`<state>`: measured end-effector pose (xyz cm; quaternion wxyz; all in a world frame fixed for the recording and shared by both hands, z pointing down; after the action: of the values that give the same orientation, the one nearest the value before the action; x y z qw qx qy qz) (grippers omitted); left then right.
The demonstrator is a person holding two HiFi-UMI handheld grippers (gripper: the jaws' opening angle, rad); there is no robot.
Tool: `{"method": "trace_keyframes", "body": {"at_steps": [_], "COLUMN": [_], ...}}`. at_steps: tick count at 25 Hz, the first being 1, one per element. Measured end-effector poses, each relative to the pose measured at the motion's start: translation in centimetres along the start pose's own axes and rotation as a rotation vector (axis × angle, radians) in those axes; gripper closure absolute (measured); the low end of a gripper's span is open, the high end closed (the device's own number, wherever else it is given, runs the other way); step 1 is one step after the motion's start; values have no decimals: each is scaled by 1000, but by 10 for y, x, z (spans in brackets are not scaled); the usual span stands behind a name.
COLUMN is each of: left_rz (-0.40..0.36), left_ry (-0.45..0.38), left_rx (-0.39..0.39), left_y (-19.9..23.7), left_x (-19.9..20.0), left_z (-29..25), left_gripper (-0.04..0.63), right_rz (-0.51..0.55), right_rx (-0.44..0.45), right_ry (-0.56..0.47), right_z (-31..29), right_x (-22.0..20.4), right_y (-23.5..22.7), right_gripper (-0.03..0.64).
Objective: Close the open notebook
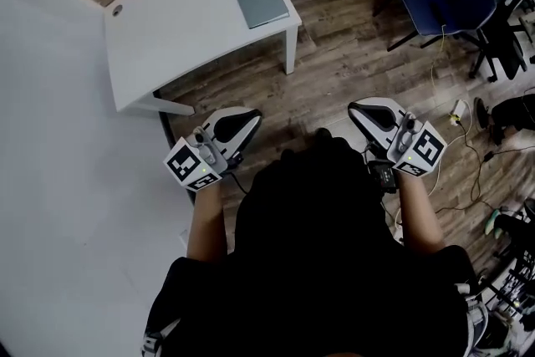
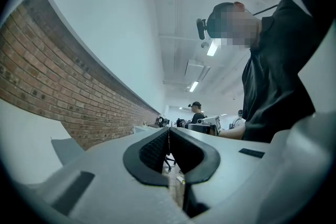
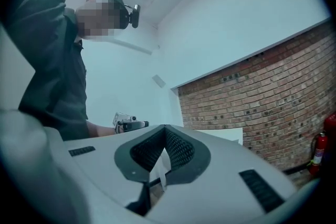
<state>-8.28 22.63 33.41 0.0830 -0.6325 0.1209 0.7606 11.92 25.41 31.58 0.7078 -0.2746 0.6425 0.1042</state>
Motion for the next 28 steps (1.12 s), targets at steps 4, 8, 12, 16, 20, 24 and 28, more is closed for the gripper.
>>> {"method": "trace_keyframes", "body": {"at_steps": [4, 8, 12, 16, 20, 24, 28], "left_rz": [9, 17, 30, 41, 58, 87, 94], "left_ry": [-9, -5, 22, 53, 78, 118, 141], "left_rx": [-48, -109, -164, -195, -191, -234, -253], "left_y": [-21, -47, -77, -113, -137, -177, -222], "left_x": [-1, -2, -5, -15, -20, -32, -46], "left_z": [-3, -20, -41, -72, -86, -86, -102], "left_gripper": [575, 575, 575, 575, 575, 575, 575], "right_rz": [2, 6, -1, 2, -24, -66, -67], "right_rx": [-12, -39, -54, -48, -54, -87, -68], "right_ry": [14, 22, 17, 33, 52, 39, 14], "right_z": [13, 35, 62, 105, 148, 178, 212], "right_x": [-8, -13, -16, -22, -40, -62, -66], "right_y": [25, 36, 49, 60, 76, 103, 117], "right_gripper": [611, 611, 611, 611, 611, 611, 611]}}
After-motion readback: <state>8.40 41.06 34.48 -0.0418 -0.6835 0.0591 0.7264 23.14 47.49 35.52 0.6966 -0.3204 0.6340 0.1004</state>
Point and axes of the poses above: the fingertips, and each gripper's own axes: z backward along the fingers, y to its left, x out of its top, the point moved 2 cm from there along z, backward along the fingers, and after that the axes turned 7 degrees about -z, right-handed, at the moved point
